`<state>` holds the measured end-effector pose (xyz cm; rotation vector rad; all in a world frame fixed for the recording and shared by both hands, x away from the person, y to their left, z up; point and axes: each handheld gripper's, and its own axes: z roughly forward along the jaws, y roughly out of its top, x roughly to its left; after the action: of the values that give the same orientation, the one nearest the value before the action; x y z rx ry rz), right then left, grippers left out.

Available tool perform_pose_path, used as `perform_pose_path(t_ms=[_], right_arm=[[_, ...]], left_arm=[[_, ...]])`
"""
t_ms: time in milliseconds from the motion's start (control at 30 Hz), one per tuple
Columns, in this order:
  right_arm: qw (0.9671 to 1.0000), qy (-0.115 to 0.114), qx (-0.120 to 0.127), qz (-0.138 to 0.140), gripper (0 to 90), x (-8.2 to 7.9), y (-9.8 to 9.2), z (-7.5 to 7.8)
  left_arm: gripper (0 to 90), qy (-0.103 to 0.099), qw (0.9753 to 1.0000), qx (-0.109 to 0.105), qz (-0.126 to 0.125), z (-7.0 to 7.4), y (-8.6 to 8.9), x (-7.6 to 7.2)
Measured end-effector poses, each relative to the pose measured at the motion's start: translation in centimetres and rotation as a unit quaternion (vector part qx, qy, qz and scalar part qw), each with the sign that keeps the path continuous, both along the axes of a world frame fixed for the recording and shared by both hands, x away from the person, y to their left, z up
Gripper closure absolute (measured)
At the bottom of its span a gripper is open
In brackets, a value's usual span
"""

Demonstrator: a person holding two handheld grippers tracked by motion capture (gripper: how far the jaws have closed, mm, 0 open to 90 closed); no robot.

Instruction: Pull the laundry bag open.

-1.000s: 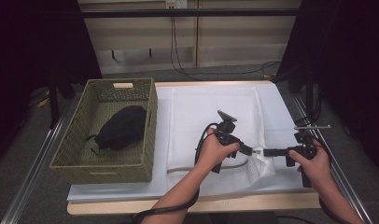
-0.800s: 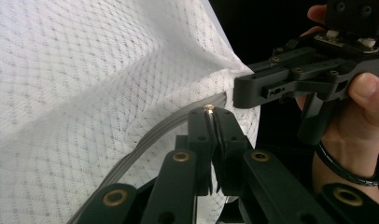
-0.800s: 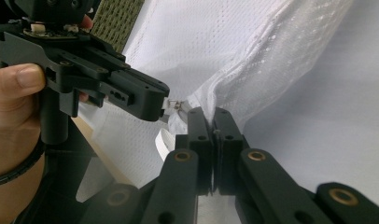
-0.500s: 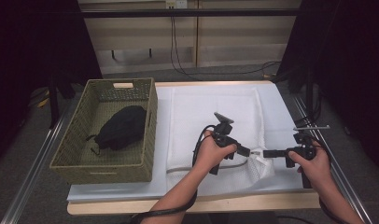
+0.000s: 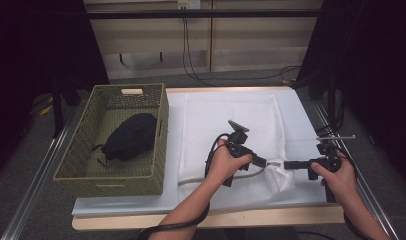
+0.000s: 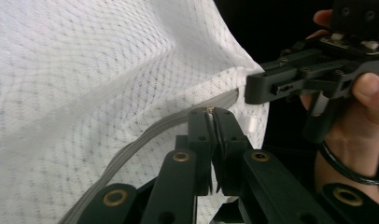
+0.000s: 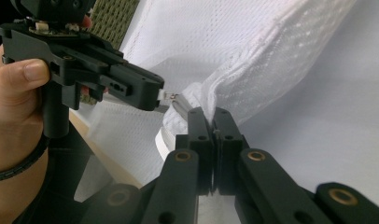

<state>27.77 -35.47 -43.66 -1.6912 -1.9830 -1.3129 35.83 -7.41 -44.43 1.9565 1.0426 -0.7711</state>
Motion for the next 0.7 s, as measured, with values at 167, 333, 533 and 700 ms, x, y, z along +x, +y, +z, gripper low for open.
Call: perform_pose_path(t_ms=[167,333,533,700], right_arm=[[1.0,0.005,0.003,-0.004,88.8,-0.1,-0.6,-0.1],[1.0,0.004,-0.001,-0.002,88.8,-0.2,-0.5,-0.1],[1.0,0.004,-0.005,0.001,88.8,-0.2,-0.5,-0.2],[1.0,0.002,-0.003,-0.007,88.8,-0.3,-1.1,-0.2]], left_arm=[[86.8,-0.001,1.0,0.002,0.001,-0.1,0.2,0.0],[86.8,0.001,1.0,-0.001,0.001,-0.3,0.3,0.0],[86.8,0.003,1.0,0.004,0.001,-0.2,0.6,-0.1],[86.8,0.0,1.0,0.007,0.006,-0.2,1.4,0.1]])
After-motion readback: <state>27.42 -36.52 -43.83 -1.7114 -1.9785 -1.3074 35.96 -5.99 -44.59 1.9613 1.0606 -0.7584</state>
